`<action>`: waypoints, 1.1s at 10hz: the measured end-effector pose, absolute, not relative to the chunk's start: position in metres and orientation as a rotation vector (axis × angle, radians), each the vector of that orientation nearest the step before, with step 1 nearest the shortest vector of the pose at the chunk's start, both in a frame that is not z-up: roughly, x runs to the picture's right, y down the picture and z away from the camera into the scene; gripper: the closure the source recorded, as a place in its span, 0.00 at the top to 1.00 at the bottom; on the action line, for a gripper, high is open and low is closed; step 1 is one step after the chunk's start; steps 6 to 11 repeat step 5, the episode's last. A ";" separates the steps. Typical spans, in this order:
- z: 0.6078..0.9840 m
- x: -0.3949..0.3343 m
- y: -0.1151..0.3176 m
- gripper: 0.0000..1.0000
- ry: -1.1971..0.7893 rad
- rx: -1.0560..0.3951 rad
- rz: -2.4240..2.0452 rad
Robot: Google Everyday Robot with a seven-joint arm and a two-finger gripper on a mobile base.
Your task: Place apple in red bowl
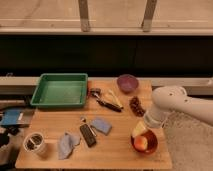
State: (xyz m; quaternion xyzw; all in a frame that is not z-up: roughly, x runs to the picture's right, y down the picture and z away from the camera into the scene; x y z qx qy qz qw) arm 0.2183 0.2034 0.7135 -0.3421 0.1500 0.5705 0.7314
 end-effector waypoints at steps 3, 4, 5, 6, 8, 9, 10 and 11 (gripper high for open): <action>0.729 0.244 0.146 0.80 0.259 -0.604 1.356; 0.734 0.252 0.132 0.80 0.233 -0.573 1.389; 0.736 0.259 0.125 0.80 0.223 -0.554 1.410; 0.736 0.259 0.125 0.80 0.223 -0.554 1.410; 0.736 0.259 0.125 0.80 0.223 -0.554 1.410; 0.736 0.259 0.125 0.80 0.223 -0.554 1.410; 0.736 0.259 0.125 0.80 0.223 -0.554 1.410; 0.736 0.259 0.125 0.80 0.223 -0.554 1.410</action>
